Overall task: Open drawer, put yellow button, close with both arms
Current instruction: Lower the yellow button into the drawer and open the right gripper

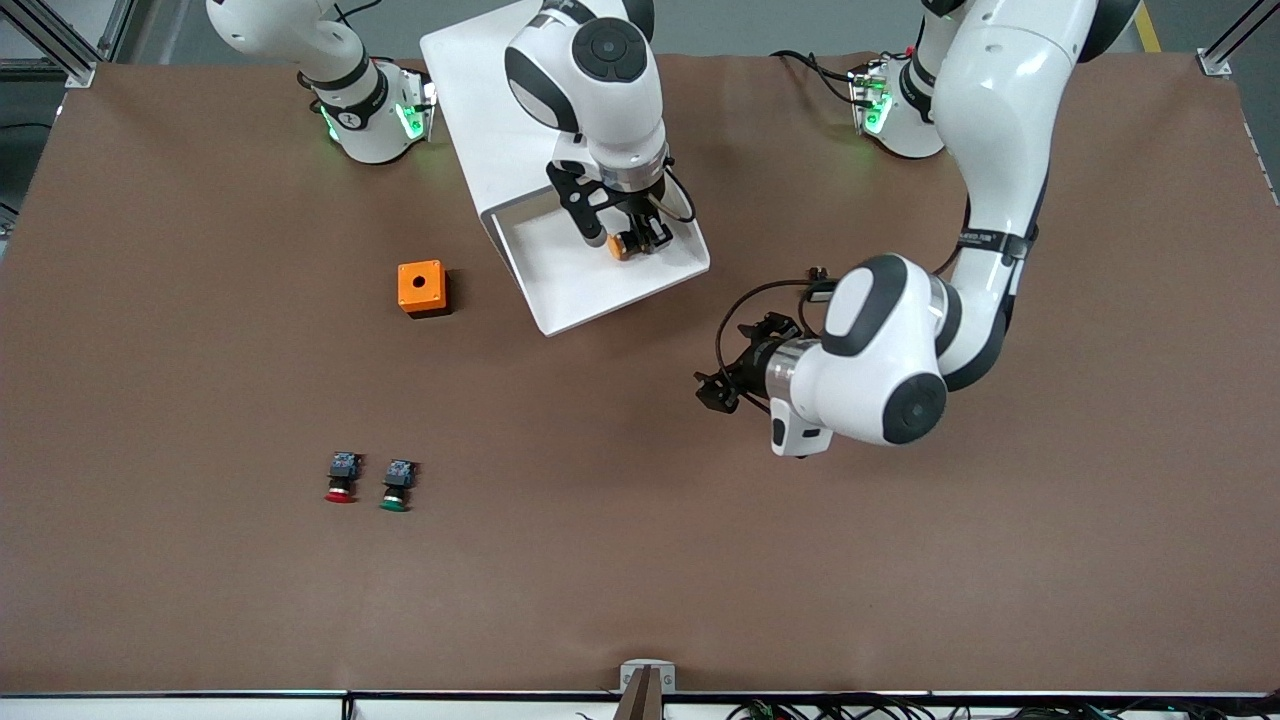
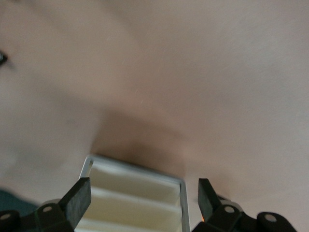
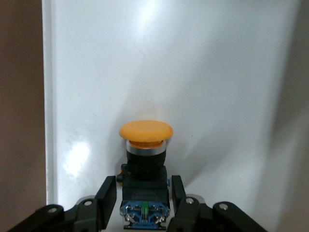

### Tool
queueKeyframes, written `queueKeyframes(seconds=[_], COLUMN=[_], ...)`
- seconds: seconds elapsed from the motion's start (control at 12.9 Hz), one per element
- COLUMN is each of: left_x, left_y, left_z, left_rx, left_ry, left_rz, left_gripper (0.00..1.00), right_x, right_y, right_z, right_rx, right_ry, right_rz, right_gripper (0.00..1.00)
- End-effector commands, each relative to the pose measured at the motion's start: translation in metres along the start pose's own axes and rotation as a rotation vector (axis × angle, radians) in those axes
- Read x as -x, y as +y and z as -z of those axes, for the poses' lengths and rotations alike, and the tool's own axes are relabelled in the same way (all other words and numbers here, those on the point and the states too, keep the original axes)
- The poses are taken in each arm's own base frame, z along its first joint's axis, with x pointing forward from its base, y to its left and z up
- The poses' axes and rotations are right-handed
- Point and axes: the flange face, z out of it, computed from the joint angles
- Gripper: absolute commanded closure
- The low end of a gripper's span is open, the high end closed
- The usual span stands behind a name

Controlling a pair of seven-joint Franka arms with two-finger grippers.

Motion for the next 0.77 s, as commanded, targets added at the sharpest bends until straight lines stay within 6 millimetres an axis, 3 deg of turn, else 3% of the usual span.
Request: queueKeyframes(seconds=[0.0,0.23,0.39,0.7], left_x=[0.016,0.031,0.051,0.098], left_y=[0.0,0.003,0.007,0.016], left_z=[0.002,0.002,-0.004,-0.033], left_rx=[-0.001,-0.025,-0.05,-0.081], left_ry=[0.145,0.239,0.316,0.39], left_rz=[-0.076,-0.117,-0.153,-0.2], left_gripper=[0.03,0.03,0.0,0.0], right_x=[-0.011,-0.061,-0.111,-0.253], right_y=[-0.02,-0.041,-0.047,-0.04], right_z=[0.033,0.071,0.089,0.129], right_rx=[-0.04,0.007,0.048,0.116], right_ry=[0.006,0.015,0.017,-0.012], right_rz=[0.003,0.152,0.288,0.578], right_gripper=[0.0,0.0,0.0,0.0])
